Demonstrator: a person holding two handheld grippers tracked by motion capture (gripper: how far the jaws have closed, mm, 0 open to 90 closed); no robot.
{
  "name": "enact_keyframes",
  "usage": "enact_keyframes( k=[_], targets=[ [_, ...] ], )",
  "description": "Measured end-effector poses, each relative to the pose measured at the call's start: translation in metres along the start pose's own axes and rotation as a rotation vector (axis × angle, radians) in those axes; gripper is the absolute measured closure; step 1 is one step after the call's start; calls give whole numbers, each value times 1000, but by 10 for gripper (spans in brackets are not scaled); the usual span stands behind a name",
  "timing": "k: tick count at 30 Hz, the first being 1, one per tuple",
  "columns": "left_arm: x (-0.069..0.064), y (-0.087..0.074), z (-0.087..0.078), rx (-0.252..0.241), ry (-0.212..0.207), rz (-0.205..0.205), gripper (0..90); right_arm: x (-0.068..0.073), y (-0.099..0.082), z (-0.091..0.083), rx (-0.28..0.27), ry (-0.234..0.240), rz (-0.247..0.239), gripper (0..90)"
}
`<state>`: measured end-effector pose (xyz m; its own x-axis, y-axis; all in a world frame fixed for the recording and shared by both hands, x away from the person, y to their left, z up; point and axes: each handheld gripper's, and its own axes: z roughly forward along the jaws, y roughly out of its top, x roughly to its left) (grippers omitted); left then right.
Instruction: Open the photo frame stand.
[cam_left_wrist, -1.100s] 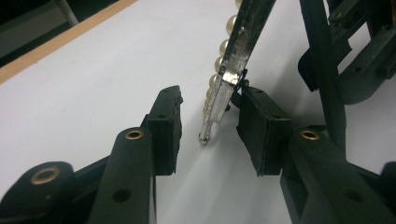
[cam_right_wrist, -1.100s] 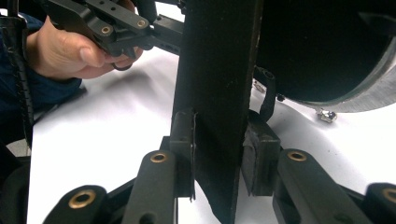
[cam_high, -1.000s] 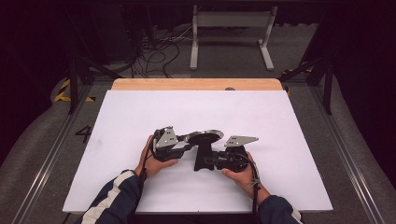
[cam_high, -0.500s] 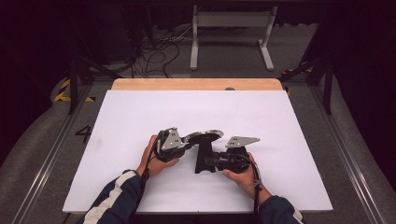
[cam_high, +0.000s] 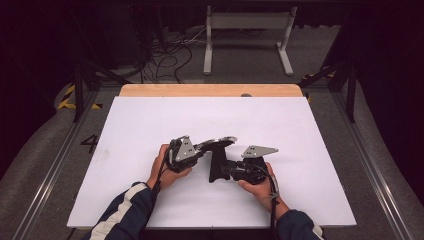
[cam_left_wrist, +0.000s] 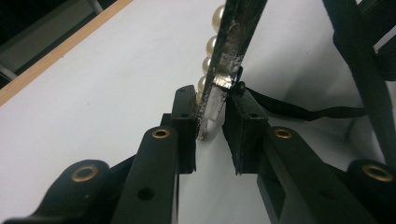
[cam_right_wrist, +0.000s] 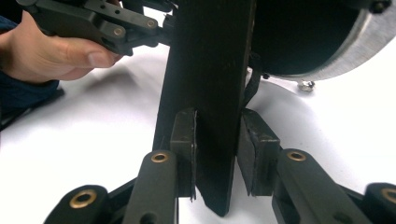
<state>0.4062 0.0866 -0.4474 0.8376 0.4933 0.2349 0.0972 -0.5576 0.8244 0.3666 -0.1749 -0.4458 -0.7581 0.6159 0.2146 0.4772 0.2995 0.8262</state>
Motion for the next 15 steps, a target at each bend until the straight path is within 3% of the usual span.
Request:
enact_keyframes(
  k=[4,10,15],
  targets=[
    [0,0,0,1,-3,-5,749,-1,-1,-1,0,-3,-8,695],
    [6,-1,-8,-42,-43,-45,730,0,1,-8,-13,-65,-51,703],
    [9,0,-11,-62,-70,-48,726,7,4,-18,-52,-110,-102,825]
  ],
)
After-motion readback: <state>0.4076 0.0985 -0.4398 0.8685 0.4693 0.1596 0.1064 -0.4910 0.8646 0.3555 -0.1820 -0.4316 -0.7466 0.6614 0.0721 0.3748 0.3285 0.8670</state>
